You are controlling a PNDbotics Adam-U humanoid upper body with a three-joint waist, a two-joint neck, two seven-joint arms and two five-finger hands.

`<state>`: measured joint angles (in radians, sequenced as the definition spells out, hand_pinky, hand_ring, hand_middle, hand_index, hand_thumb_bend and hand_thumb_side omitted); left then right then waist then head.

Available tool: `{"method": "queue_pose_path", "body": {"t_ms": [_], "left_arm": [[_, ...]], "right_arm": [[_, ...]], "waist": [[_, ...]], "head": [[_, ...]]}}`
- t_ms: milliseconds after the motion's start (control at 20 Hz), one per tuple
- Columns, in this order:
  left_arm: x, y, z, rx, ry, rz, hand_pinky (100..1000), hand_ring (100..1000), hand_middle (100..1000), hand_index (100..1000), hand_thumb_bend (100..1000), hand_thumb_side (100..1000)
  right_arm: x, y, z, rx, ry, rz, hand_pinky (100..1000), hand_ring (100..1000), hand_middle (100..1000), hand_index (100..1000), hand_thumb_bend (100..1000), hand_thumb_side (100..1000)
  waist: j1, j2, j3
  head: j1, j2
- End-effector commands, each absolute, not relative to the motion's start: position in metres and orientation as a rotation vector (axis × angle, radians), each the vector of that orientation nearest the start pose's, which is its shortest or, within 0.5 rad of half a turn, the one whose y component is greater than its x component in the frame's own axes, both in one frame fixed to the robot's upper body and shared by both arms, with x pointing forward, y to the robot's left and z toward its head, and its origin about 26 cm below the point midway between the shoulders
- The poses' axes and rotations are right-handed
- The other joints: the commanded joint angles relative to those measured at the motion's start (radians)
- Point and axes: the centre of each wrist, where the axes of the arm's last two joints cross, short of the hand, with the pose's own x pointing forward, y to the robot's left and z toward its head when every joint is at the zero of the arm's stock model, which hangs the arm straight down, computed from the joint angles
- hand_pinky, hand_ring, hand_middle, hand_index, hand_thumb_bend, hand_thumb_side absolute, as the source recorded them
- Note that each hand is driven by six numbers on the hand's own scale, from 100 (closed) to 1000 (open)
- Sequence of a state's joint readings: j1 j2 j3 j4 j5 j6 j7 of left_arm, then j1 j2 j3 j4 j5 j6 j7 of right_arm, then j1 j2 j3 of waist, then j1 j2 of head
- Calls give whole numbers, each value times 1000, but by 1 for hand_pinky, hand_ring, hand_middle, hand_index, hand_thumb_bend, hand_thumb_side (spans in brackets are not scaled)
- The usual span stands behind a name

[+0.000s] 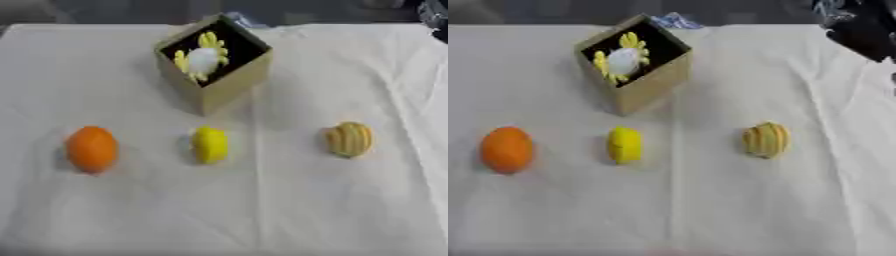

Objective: Pick up objects on the table and place them in the box.

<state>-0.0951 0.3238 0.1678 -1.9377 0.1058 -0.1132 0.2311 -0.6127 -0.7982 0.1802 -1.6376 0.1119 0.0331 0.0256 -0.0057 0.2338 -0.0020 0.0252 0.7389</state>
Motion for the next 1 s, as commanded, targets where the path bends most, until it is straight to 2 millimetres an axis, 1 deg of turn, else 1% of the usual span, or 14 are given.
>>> {"method": "queue_pose_path", "body": {"t_ms": [50,100,200,400,600,800,1000], "left_arm": [[276,333,153,424,-2201,54,865,758,713,870,124,856],[275,334,153,430,-2200,51,865,758,713,870,124,856],[274,336,153,442,-2198,45,865,758,714,870,123,858],[274,338,155,458,-2202,40,865,758,714,870,121,856],[273,340,156,476,-2205,42,865,758,713,870,118,858],[273,341,157,487,-2206,43,866,758,713,870,115,860],[274,341,158,486,-2209,38,866,758,713,870,115,859]], "right_arm": [[366,-335,287,-831,-1949,1083,890,909,750,867,100,526],[368,-339,290,-850,-1926,1127,890,909,750,867,100,526],[372,-345,295,-869,-1890,1224,888,902,754,863,100,494],[377,-347,304,-847,-1846,1452,890,904,768,864,100,485],[377,-344,309,-815,-1773,1663,892,907,783,864,100,491],[375,-337,309,-779,-1703,1824,893,908,791,865,100,523],[370,-327,303,-701,-1647,1942,894,909,791,867,100,561]], "waist": [[-7,-20,-6],[-10,-20,-9],[-17,-19,-17],[-22,-14,-25],[-22,-6,-29],[-22,3,-33],[-22,5,-35]], "head": [[13,1],[17,1],[24,0],[28,9],[31,28],[38,31],[41,31]]}}
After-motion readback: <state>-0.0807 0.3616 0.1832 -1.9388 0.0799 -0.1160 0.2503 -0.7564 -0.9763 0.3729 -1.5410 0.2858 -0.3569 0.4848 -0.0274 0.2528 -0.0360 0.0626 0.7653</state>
